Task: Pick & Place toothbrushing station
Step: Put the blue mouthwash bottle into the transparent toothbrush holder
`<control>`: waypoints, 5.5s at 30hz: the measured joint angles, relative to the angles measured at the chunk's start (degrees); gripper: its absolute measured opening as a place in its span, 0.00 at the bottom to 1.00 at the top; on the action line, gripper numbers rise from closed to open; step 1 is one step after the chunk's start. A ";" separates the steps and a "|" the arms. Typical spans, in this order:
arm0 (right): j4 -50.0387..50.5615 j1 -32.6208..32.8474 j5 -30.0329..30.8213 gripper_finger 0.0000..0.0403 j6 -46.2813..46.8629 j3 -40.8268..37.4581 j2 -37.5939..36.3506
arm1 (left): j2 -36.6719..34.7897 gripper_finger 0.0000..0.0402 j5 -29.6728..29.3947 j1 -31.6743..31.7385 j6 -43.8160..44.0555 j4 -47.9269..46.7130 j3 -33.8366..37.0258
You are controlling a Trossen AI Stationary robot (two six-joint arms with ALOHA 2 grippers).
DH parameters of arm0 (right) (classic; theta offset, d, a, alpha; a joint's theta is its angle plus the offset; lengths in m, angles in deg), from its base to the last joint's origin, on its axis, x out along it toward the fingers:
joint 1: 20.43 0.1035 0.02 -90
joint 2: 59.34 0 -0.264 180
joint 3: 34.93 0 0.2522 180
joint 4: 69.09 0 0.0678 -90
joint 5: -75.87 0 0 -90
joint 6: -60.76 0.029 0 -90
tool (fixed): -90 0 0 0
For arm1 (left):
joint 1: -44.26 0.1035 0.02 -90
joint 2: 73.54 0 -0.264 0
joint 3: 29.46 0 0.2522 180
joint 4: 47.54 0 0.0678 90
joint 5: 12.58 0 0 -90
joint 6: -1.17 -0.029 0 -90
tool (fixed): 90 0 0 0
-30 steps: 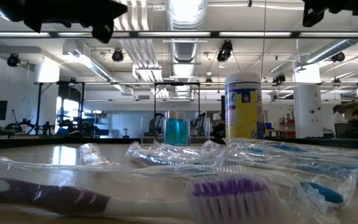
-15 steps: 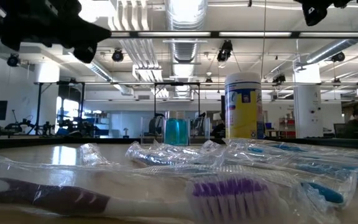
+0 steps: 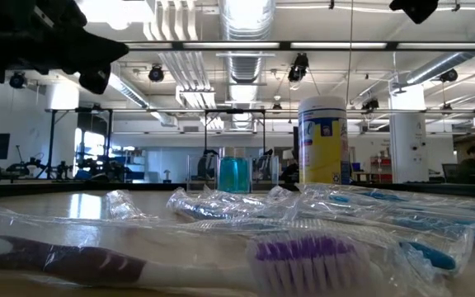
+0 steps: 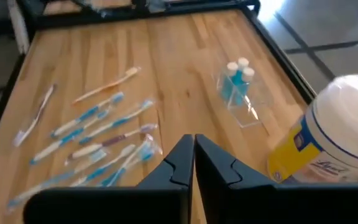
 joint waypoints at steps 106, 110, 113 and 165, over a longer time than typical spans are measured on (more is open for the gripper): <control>10.57 39.37 -12.04 0.22 40.60 17.40 61.35 | -4.74 0.05 0.02 0.00 -2.80 -8.35 3.17; 11.04 39.10 -12.08 0.21 38.88 17.40 60.64 | -4.74 0.04 0.02 0.00 -2.81 -8.32 3.17; 11.60 38.54 -12.08 0.21 37.76 18.01 58.72 | -4.74 0.03 0.02 0.00 -2.82 -8.32 3.17; 27.63 -20.60 -4.04 0.21 -35.39 73.59 83.96 | -4.60 0.02 -1.55 0.04 -4.26 -8.52 3.12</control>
